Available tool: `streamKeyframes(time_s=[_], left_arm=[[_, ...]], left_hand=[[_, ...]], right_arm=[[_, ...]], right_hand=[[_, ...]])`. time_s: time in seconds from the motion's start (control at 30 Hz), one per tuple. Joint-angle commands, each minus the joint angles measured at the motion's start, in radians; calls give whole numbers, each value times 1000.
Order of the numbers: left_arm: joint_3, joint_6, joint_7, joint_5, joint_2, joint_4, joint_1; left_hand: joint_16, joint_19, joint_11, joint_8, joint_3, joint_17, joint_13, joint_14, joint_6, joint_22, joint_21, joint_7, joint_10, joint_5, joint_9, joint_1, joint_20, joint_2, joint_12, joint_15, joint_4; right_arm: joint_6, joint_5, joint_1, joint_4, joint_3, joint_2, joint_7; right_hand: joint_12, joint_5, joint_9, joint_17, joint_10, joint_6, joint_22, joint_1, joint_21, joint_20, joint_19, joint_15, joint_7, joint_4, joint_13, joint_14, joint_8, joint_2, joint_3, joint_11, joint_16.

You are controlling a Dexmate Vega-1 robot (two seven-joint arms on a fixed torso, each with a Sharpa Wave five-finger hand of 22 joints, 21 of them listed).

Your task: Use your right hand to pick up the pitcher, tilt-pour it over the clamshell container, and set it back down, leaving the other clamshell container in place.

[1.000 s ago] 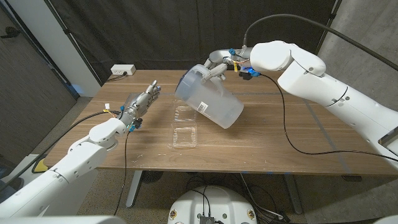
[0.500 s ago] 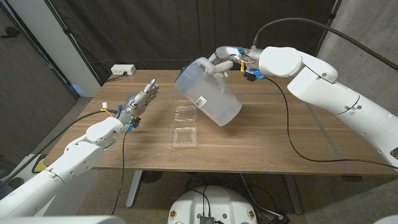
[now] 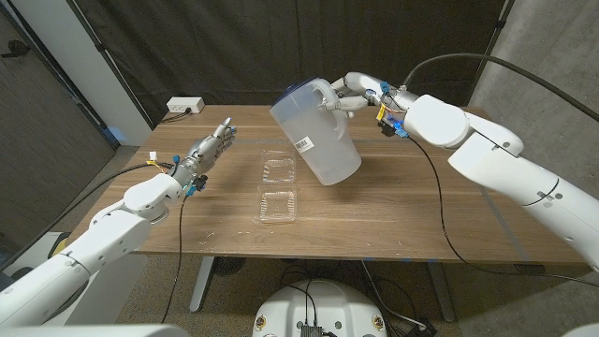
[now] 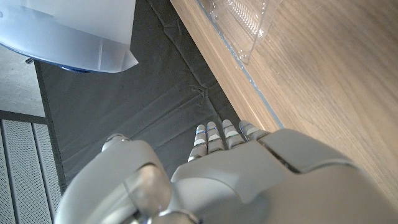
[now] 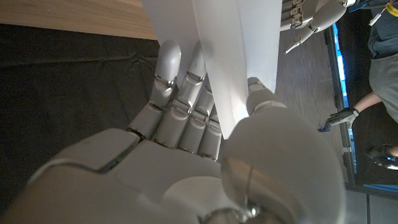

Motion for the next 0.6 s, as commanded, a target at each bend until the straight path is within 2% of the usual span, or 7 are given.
streamKeyframes(time_s=[0.03, 0.3, 0.6], left_arm=[[34, 20, -35, 7, -7, 35, -61], [28, 37, -18, 6, 4, 23, -59], [25, 45, -3, 7, 9, 1, -51]], left_hand=[[0, -10, 3, 0, -9, 5, 4, -7, 0, 3, 2, 1, 1, -2, 3, 0, -3, 2, -4, 3, -1], [0, -12, 2, 1, -10, 5, 4, -9, 0, 3, 1, 1, 2, -3, 3, 1, -2, 3, -3, 4, -1], [0, -12, 4, 1, -12, 5, 4, -9, 0, 3, 2, 0, 2, -3, 3, 1, -1, 5, -3, 2, -1]], right_arm=[[156, 53, -216, 21, 140, 11, -293], [290, 73, -325, 83, 199, 69, -422], [414, -19, -391, 152, 209, 147, -574]], right_hand=[[65, -1, 1, 2, 188, 12, 0, -113, 11, -142, 10, -42, -17, 124, 183, 39, 3, 127, 132, -90, 6], [78, -1, 5, 8, 181, 10, -4, -114, 15, -141, 7, -43, -17, 123, 188, 38, 4, 127, 133, -89, 8], [94, -1, 7, 10, 177, 5, -6, -115, 18, -141, 3, -43, -20, 122, 194, 35, 3, 127, 131, -88, 7]])
